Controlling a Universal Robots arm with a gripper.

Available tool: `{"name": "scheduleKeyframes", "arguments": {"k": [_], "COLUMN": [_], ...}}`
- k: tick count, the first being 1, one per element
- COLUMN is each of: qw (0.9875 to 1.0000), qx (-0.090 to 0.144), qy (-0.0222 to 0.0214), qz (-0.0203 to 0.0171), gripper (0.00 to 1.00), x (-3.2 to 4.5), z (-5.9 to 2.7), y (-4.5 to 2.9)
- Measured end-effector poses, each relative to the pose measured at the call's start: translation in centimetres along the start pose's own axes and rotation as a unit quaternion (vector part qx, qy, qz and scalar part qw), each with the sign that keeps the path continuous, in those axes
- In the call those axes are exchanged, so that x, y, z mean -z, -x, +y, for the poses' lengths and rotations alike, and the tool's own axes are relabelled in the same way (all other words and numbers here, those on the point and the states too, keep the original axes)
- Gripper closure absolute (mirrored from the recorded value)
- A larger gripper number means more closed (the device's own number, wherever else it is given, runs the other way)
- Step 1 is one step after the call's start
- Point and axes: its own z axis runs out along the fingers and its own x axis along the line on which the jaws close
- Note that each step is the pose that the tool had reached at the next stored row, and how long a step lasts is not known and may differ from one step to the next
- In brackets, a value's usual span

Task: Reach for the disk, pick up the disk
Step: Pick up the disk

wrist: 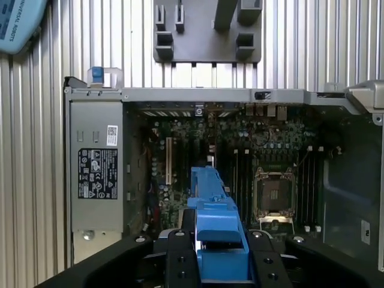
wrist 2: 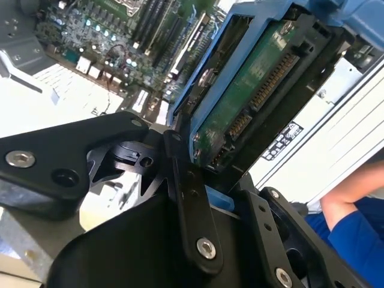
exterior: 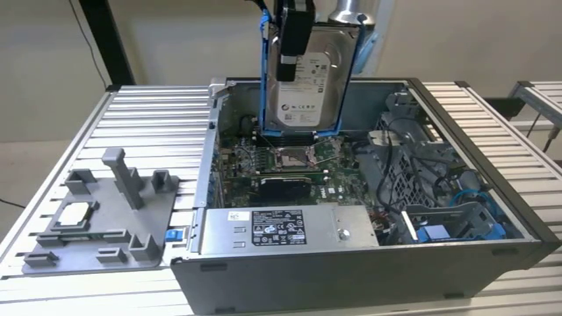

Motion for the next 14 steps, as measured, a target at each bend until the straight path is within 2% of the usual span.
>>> {"name": "scheduleKeyframes", "arguments": {"k": [4, 14], "qw": [1.0, 1.0], "qx": [0.0, 0.0], "qy": [0.0, 0.0001], "qz": [-0.0001, -0.0014], "gripper": [1.0, 1.0], "x": [-0.09, -0.3], "z": [-0.36, -2.48], "y": [-0.85, -2.32]}}
